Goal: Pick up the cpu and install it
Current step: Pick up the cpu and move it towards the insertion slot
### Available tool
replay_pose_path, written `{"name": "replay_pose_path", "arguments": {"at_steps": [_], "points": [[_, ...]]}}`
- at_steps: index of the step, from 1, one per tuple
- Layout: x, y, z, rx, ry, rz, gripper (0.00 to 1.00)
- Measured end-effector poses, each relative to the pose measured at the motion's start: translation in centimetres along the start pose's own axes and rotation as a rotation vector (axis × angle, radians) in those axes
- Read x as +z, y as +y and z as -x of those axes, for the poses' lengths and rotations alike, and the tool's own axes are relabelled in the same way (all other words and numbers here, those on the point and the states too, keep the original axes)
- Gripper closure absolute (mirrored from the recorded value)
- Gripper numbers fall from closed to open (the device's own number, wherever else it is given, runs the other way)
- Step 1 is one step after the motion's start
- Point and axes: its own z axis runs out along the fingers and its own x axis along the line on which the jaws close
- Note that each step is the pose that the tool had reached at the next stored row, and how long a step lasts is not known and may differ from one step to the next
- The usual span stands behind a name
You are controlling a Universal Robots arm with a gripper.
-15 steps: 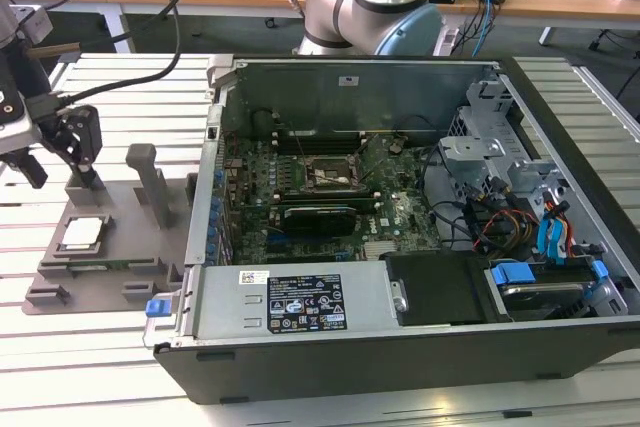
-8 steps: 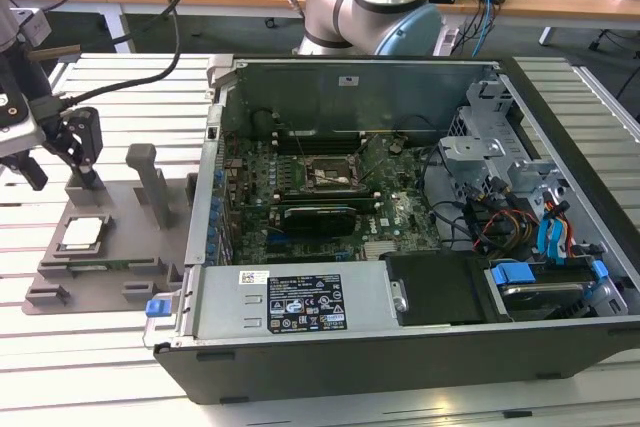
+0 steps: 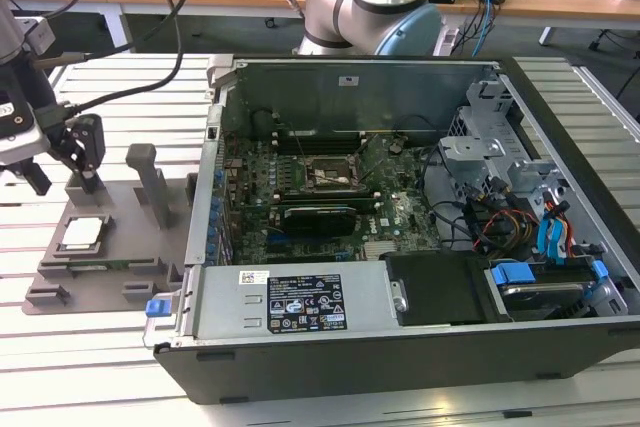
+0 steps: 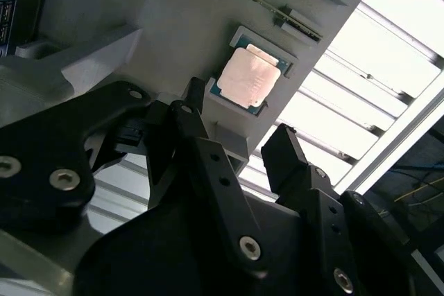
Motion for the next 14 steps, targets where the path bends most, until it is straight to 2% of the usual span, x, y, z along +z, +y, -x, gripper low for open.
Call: {"name": "replay_pose_path", "arguments": {"at_steps": [14], "points": [[1.23, 0.06, -0.04, 0.0, 0.0001, -0.0001, 0.4]]}}
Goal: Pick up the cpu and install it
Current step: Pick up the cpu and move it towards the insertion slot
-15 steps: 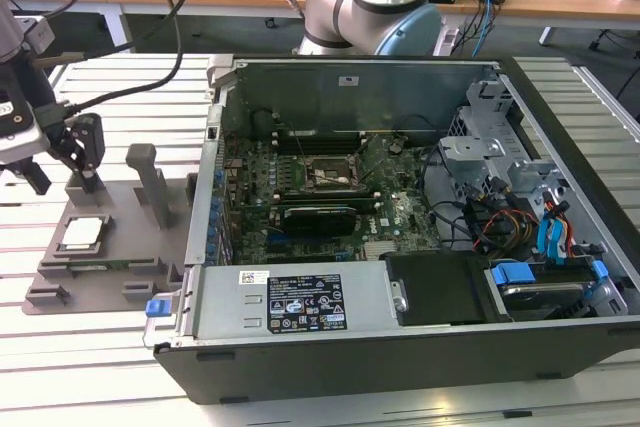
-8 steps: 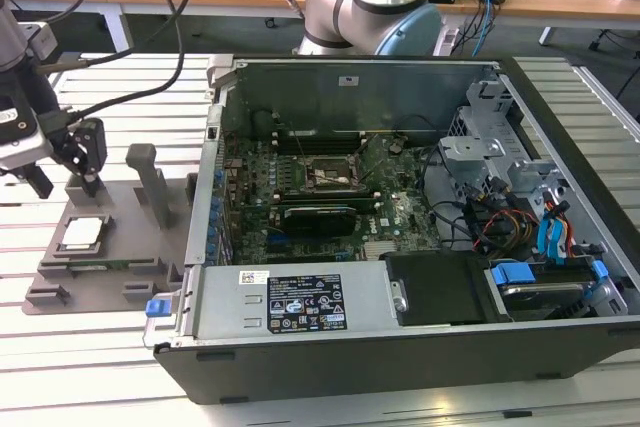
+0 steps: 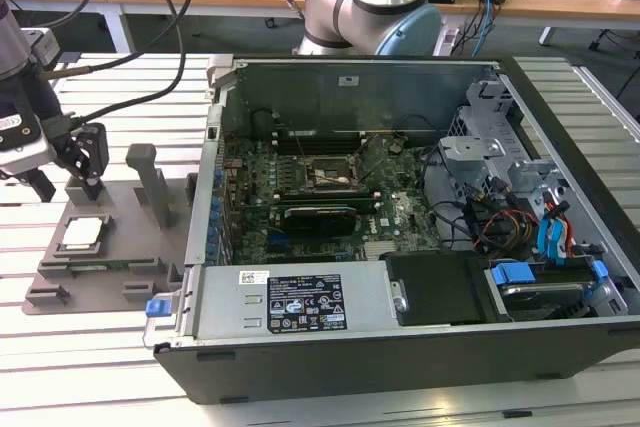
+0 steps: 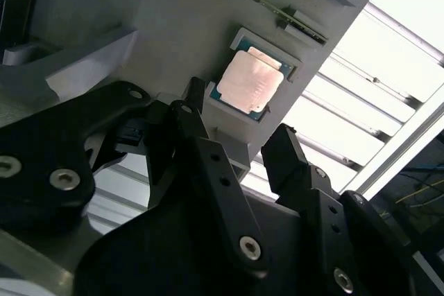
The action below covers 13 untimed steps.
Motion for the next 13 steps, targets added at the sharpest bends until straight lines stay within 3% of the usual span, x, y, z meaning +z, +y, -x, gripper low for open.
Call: {"name": "replay_pose_path", "arguments": {"at_steps": [1, 3, 13], "points": [[0.03, 0.0, 0.0, 0.0, 0.0, 0.0, 0.4], [0.74, 0.03, -0.02, 0.0, 0.0, 0.0001, 0.4], [1.59, 0.07, -0.05, 0.0, 0.0, 0.0, 0.4]]}}
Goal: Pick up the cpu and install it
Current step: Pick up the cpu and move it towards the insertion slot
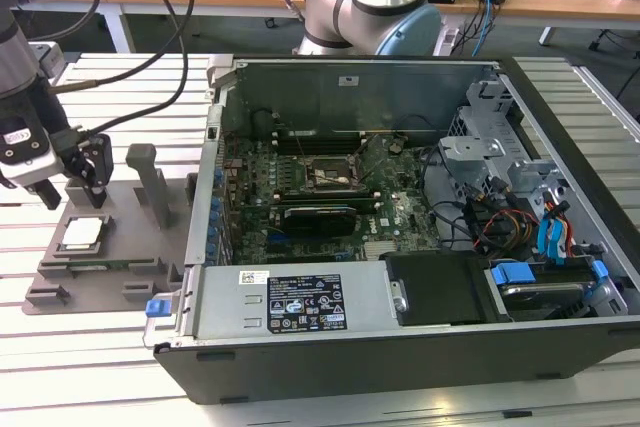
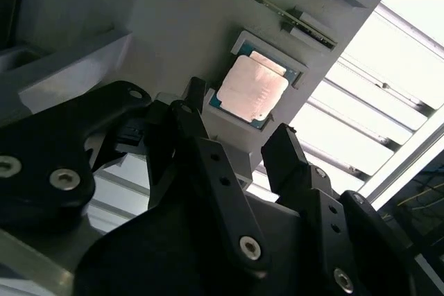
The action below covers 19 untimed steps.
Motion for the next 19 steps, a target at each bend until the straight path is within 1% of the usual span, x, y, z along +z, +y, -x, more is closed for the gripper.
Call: {"name": "replay_pose_path", "arguments": {"at_steps": [12, 19], "points": [[0.66, 0.03, -0.02, 0.0, 0.0, 0.0001, 0.4], [1.25, 0.06, -0.04, 0.0, 0.0, 0.0, 0.4]]}}
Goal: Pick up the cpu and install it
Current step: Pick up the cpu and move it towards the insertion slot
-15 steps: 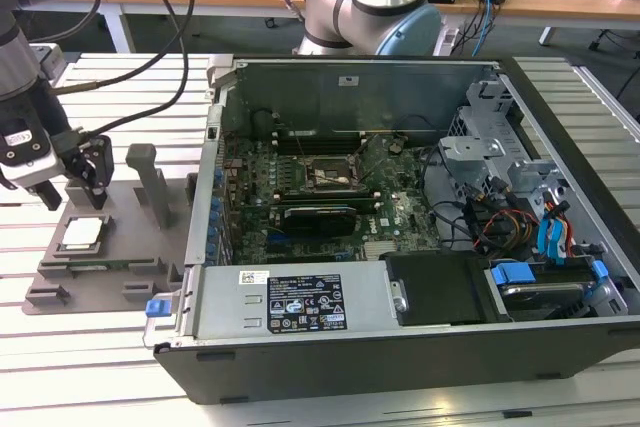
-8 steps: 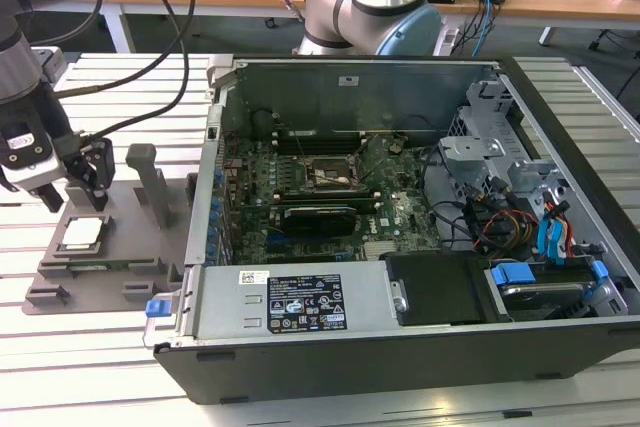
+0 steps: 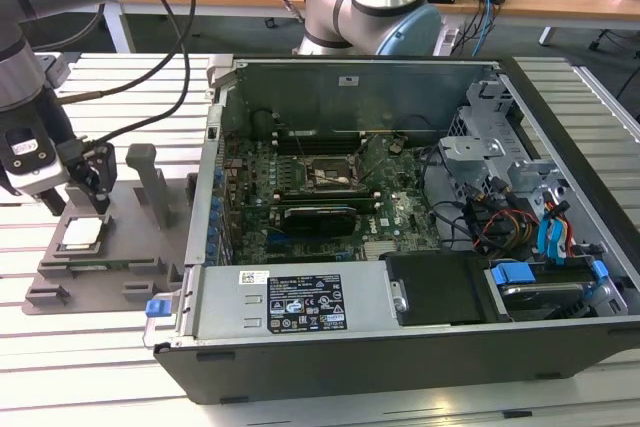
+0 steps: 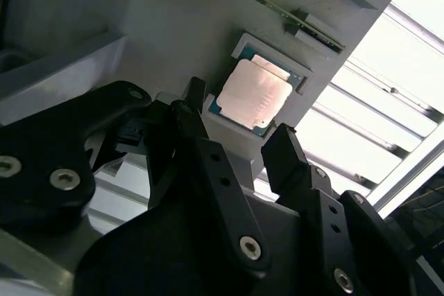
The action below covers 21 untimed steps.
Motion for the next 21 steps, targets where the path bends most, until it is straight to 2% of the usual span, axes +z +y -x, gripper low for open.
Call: {"name": "replay_pose_path", "arguments": {"at_steps": [15, 21], "points": [[1.0, 0.05, -0.03, 0.0, -0.0001, 0.0, 0.4], [1.59, 0.07, -0.05, 0.0, 0.0, 0.0, 0.4]]}}
